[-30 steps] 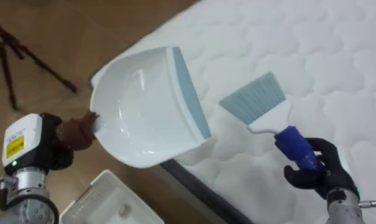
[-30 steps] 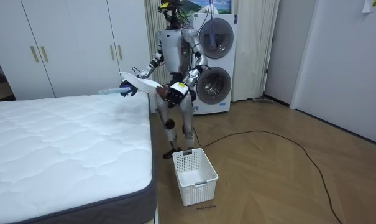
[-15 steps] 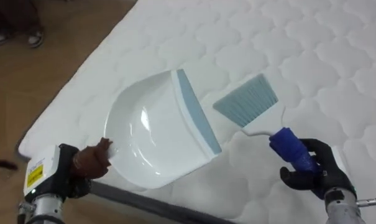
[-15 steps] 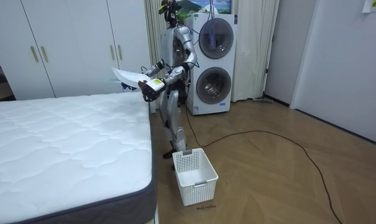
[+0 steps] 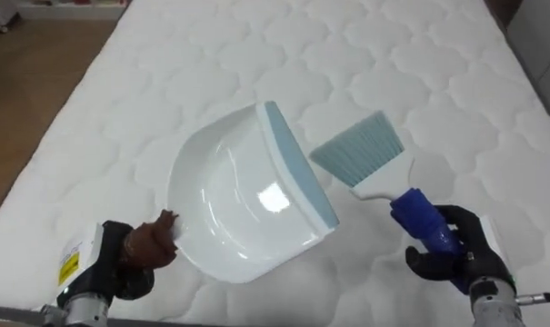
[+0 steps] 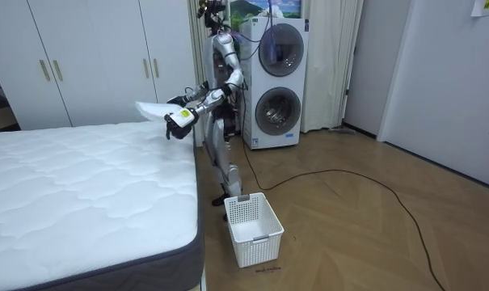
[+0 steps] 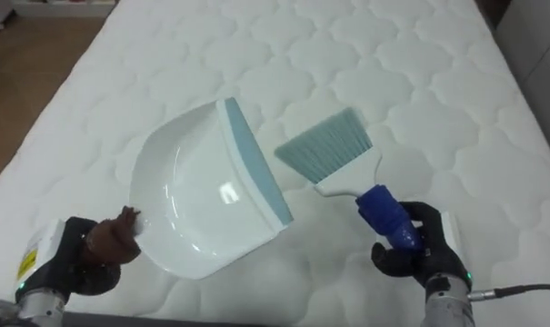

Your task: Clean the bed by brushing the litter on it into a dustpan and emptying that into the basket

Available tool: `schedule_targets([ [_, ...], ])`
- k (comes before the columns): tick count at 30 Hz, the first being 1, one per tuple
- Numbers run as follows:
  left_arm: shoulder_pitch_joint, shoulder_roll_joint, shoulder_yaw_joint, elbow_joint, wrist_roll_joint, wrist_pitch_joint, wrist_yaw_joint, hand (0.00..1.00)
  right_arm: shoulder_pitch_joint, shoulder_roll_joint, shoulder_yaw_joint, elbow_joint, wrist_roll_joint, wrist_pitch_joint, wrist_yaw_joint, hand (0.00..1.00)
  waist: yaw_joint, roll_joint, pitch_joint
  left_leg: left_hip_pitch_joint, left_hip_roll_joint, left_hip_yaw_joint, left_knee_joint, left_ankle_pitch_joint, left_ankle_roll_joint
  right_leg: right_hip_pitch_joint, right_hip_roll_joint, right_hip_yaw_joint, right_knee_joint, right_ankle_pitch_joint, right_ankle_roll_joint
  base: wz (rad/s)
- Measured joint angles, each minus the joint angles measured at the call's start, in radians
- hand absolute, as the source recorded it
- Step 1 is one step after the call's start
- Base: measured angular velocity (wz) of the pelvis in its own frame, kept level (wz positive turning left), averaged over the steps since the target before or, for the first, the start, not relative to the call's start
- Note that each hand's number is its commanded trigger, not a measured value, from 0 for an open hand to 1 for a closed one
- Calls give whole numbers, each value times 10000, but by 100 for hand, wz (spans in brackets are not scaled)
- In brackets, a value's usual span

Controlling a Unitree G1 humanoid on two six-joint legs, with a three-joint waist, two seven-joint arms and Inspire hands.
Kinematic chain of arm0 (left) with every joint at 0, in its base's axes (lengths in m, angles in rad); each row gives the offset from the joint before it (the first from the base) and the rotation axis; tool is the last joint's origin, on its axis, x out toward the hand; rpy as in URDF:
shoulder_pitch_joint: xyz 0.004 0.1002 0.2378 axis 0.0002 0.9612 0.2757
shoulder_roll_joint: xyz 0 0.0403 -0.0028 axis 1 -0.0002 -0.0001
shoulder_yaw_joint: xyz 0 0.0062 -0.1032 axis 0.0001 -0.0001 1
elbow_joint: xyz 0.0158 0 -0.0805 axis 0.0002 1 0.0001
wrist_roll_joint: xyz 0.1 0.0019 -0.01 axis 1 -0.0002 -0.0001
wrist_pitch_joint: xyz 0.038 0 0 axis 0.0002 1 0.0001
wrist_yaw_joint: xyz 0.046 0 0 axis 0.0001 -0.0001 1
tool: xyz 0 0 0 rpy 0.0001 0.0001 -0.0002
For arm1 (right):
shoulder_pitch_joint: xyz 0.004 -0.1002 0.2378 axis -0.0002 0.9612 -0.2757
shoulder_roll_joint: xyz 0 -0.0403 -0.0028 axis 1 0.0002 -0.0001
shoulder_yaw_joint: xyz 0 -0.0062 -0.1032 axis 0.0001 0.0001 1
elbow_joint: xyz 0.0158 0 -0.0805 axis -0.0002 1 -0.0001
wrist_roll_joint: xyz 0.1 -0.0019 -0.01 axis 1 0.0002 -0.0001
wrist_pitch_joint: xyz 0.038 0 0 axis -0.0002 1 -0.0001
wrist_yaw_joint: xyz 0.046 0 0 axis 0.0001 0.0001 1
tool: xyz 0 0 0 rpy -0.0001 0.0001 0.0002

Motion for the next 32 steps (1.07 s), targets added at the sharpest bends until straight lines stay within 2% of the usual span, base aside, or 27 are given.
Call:
schedule_targets([
  [4, -12, 1, 17, -2, -11, -1, -175, 0, 4, 140, -50, 36, -23, 1, 20, 0, -3, 1, -3, 0, -60, 102, 49, -41, 47, -118, -23, 152, 417, -186, 15, -9],
  [8, -47, 13, 19, 433, -12, -71, -503, 0, 7, 150, -48, 397, -9, -1, 219, 0, -237, -70, 2, 45, -195, 365, 66, -133, 123, -353, -172, 113, 990, -614, 70, 3],
  [13, -65, 3, 7, 1444, -150, -195, -902, 0, 66, 169, -10, 1764, 9, 6, 437, 0, -207, -206, -95, 126, -195, 382, 99, -210, 138, -325, -164, 200, 932, -644, 92, -5],
  [15, -69, -89, 38, 2448, -530, -328, -919, 0, 60, 218, -33, 2790, -21, -8, 642, 0, -148, -226, -239, 249, -149, 553, 84, -272, 150, -163, -135, 200, 771, -620, 110, -6],
  [17, 39, -183, 82, 3069, -840, -336, -1007, 0, 90, 220, -72, 3554, -19, -9, 769, 0, -147, -218, -241, 472, -136, 573, -10, -288, 156, 73, -109, 247, 600, -585, 132, -10],
  [18, 117, -271, 315, 3627, -902, -470, -1108, 0, 114, 298, -213, 4078, -7, 4, 879, 0, -95, -295, -196, 638, -134, 592, -110, -290, 158, 186, -73, 326, 551, -582, 134, -18],
  [20, 193, -349, 683, 4533, -1144, -492, -1107, 0, 145, 517, -437, 4684, -2, 110, 969, 0, -5, -312, -227, 745, -106, 669, -186, -292, 157, 254, -22, 418, 452, -560, 130, -23],
  [23, 305, -413, 1212, 5774, -1491, -487, -1072, 0, 145, 683, -443, 5713, -12, 120, 1108, 0, 109, -399, -212, 798, -64, 838, -271, -293, 156, 315, 25, 523, 310, -494, 127, -9],
  [25, 375, -470, 1590, 6585, -1416, -387, -1063, 0, 138, 756, -672, 6173, -289, 156, 1235, 0, 189, -395, -213, 857, -43, 840, -289, -293, 155, 449, 48, 582, 104, -420, 132, -7],
  [28, 754, -636, 2107, 6914, -1383, 142, -1136, 0, 95, 851, -1154, 6928, -858, 257, 1426, 0, 282, -356, -231, 934, -51, 836, -295, -294, 155, 559, 50, 649, 1, -398, 157, -4],
  [29, 977, -708, 2283, 6950, -1387, 356, -1270, 0, 94, 873, -1156, 7183, -863, 438, 1522, 0, 361, -430, -177, 1069, -43, 831, -312, -295, 155, 783, 44, 631, -193, -353, 159, 9],
  [32, 1294, -783, 2406, 6950, -1391, 724, -1761, 0, 125, 936, -1142, 7612, -867, 741, 2010, 0, 383, -408, -196, 1183, -46, 791, -313, -303, 152, 1008, 26, 598, -360, -349, 164, 6],
])
